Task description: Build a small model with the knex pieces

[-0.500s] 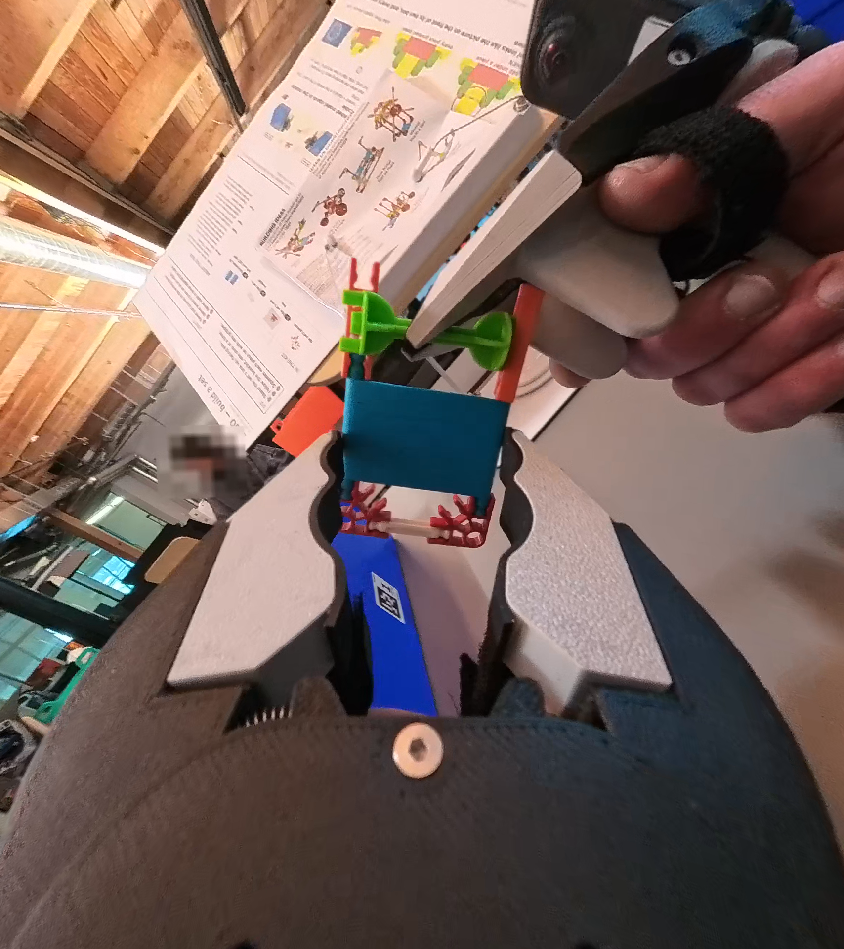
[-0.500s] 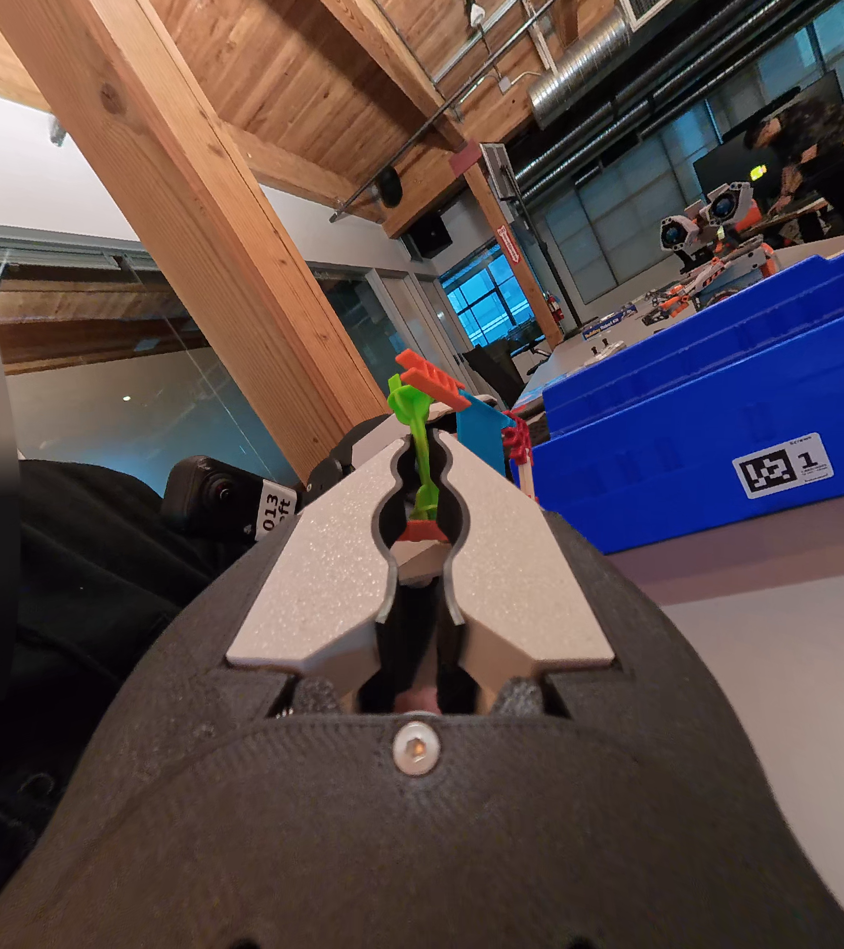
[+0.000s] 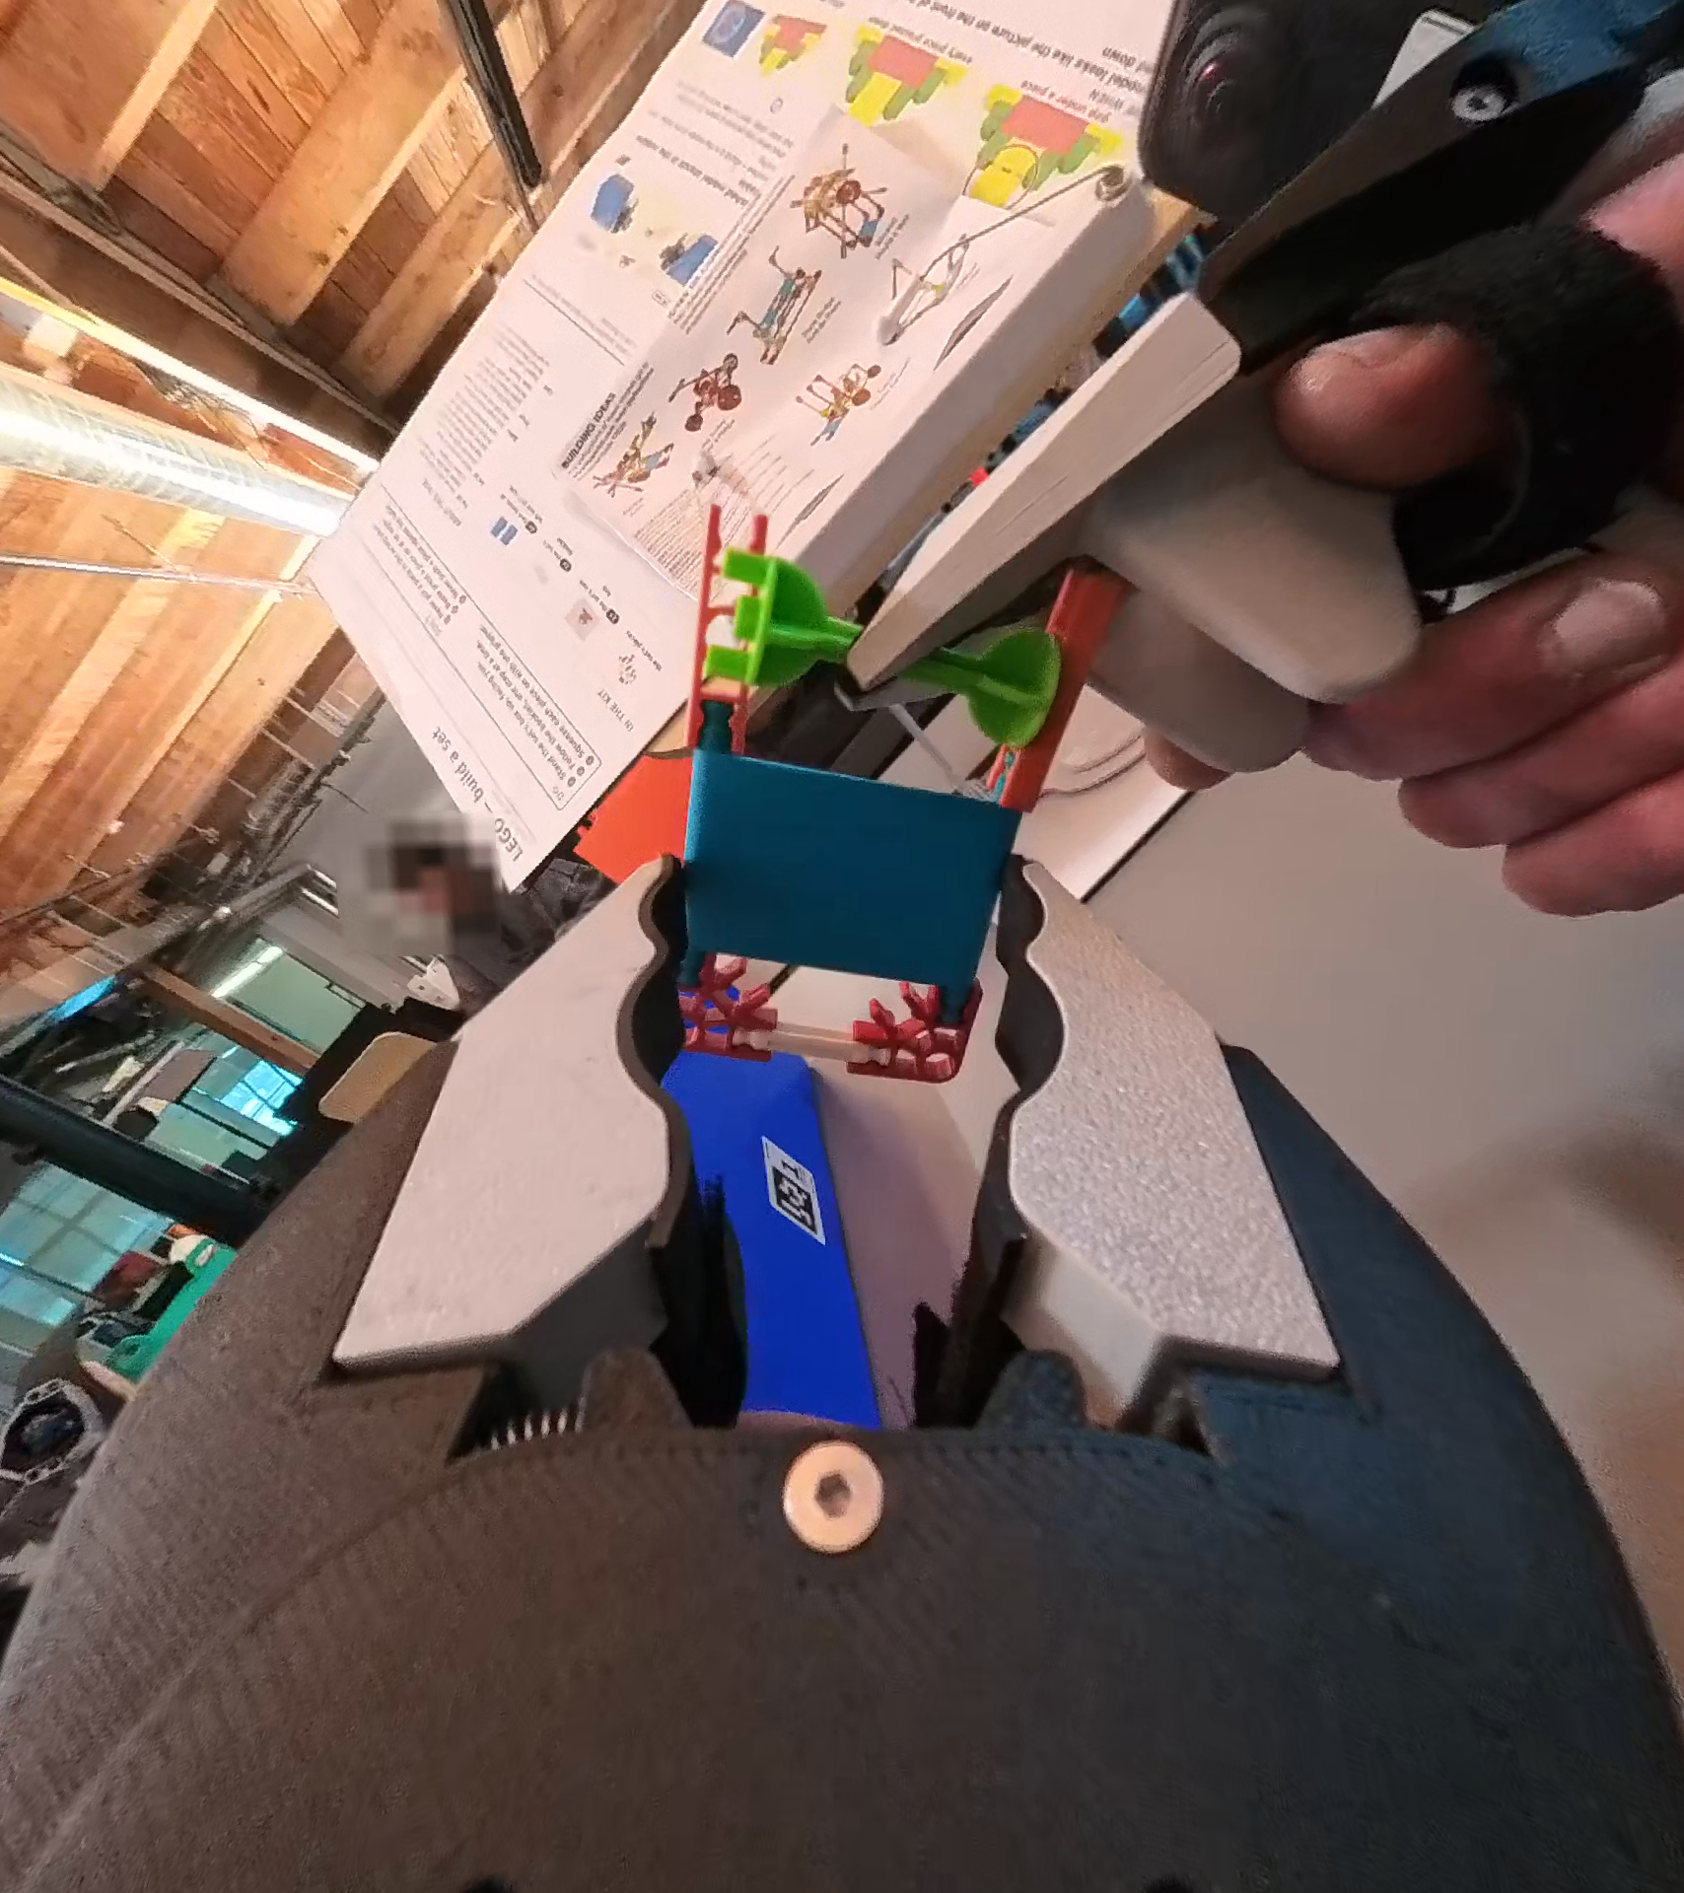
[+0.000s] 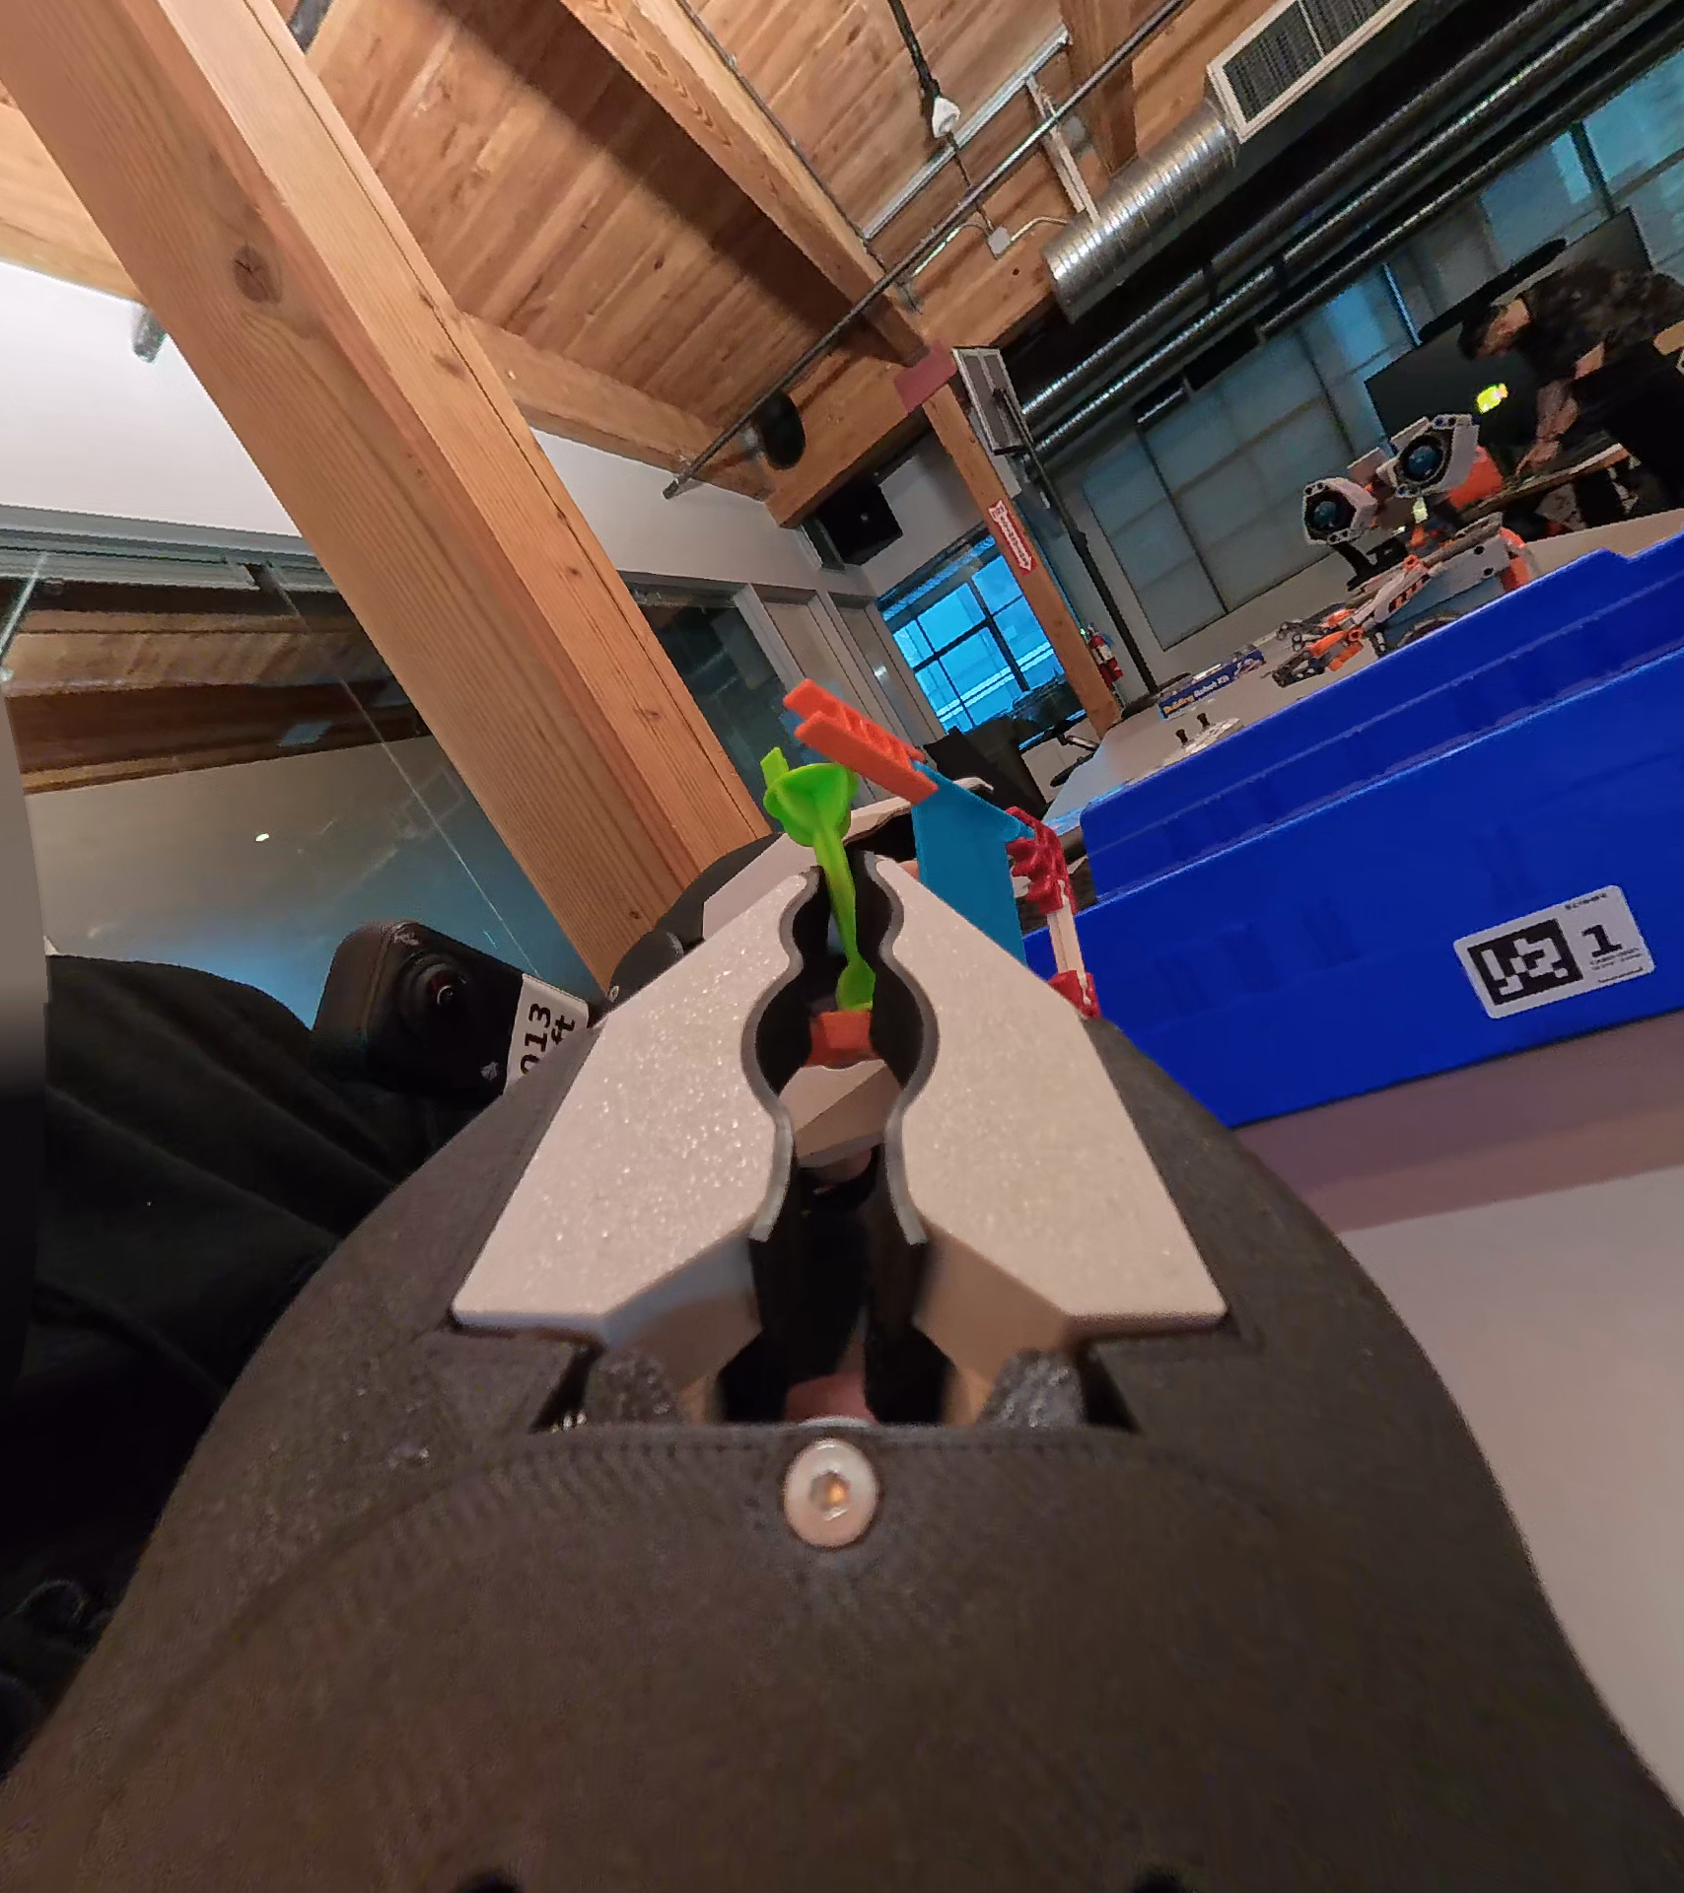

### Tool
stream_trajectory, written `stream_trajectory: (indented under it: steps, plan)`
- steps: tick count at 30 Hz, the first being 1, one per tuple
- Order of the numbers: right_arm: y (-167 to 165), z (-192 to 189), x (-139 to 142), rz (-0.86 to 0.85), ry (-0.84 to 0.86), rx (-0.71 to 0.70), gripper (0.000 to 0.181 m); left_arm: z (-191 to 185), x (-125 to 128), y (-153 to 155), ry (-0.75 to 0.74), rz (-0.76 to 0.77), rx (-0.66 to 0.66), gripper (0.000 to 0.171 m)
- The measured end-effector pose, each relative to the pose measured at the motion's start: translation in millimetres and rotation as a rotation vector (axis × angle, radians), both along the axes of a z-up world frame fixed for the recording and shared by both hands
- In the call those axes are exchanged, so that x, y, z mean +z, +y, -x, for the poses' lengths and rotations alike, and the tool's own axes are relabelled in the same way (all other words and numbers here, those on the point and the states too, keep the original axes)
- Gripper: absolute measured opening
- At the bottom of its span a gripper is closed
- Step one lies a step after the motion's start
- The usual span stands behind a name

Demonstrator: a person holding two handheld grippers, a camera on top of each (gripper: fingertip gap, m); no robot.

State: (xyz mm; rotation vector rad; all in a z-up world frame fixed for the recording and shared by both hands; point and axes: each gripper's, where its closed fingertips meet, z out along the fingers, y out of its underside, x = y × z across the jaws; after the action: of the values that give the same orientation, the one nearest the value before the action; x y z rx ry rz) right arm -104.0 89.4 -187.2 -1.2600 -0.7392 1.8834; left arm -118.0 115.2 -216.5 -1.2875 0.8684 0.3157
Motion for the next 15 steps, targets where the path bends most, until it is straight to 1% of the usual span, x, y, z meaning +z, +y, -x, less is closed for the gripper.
stream_trajectory:
  steps: [3, 5, 7, 10, 12, 13, 14, 15]
  plan:
    - [1.7, -1.0, 3.8, -0.011, -0.002, 0.002, 0.003, -2.3, 1.6, -1.8, -0.018, 0.005, -0.017, 0.059]
    - [3.0, -0.9, 3.7, -0.036, -0.024, -0.013, 0.005, -1.7, 1.1, 0.1, -0.002, 0.001, -0.01, 0.059]
    - [4.7, 0.1, 1.5, -0.096, -0.073, -0.052, 0.005, -0.8, -1.7, 2.4, 0.003, 0.011, -0.003, 0.06]
    - [3.7, 0.6, 1.3, -0.178, -0.133, -0.076, 0.004, -2.0, -1.2, 2.3, -0.008, 0.013, -0.008, 0.06]
    - [5.8, -0.8, -2.4, -0.226, -0.184, -0.088, 0.003, -5.3, -6.1, 3.3, -0.002, 0.037, -0.02, 0.059]
    - [7.1, -2.5, -3.8, -0.235, -0.204, -0.08, 0.002, -4.5, -9.7, 5.3, 0.008, 0.048, -0.013, 0.061]
    - [6.9, -4.5, -4.9, -0.245, -0.222, -0.059, 0.002, -5.3, -11.5, 5.0, 0.01, 0.056, -0.028, 0.068]
    - [7.7, -6.4, -6.2, -0.253, -0.245, -0.045, 0.002, -5.5, -11.1, 3.0, -0.002, 0.066, -0.05, 0.069]
